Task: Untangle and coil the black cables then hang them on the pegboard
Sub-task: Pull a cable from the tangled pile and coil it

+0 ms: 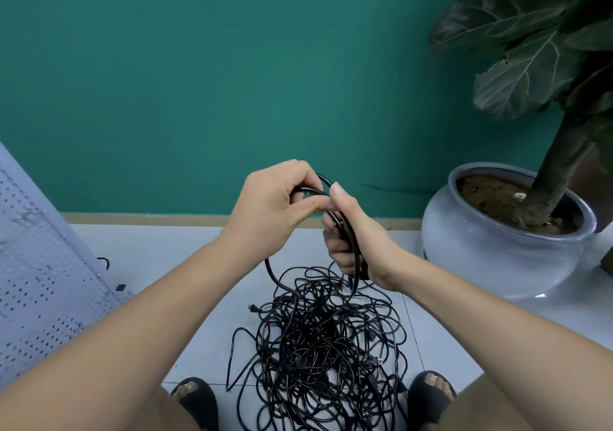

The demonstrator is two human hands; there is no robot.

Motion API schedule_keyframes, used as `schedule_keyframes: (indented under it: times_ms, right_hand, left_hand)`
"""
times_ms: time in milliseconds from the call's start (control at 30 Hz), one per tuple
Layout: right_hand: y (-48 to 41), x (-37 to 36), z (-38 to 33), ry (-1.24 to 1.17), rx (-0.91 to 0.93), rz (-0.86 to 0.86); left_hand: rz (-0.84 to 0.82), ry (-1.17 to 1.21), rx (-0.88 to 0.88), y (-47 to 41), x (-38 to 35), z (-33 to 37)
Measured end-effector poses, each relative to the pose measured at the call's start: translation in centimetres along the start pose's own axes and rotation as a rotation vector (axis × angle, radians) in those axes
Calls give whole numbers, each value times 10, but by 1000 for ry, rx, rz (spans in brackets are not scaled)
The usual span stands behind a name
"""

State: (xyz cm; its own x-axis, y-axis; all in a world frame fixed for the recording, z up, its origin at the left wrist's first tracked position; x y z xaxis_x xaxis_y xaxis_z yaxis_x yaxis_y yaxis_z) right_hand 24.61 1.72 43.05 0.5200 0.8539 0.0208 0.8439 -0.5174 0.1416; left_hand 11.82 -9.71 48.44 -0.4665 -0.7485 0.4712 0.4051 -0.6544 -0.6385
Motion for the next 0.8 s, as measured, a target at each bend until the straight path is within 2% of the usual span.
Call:
schedule_keyframes:
  times_ms: [133,300,433,567,667,800]
  right_hand:
    - [2,2,2,21,40,-41]
    - [5,-1,7,2,45,-107]
    - [8,-2,5,4,114,-108]
    - [10,-1,1,72,214,-25]
    - [9,0,0,264,293,47]
    - [8,-5,0,525,346,139]
  left_hand:
    - [20,-86,-123,-2,-3,-1]
    - [159,-15,-70,-6,-3,-1]
    - [84,179,107,-6,-5,-5]
    - [107,312,284,-10,-7,-10]
    - [117,569,432,-11,-14,-11]
    - [157,730,592,-11,-25,-3]
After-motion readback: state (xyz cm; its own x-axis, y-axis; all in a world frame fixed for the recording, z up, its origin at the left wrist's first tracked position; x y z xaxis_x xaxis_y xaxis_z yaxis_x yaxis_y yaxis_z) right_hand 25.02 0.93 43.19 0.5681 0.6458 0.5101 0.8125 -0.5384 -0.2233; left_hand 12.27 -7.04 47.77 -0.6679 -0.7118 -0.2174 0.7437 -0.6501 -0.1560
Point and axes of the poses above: each hand's wrist, its own y-axis away from the middle knuckle, its own x-axis out of the back of the hand, z = x × y, the point moved 2 cm from there along -y, towards the middle knuckle, and after that the axes turned 6 degrees about z, right-handed, at the moved point
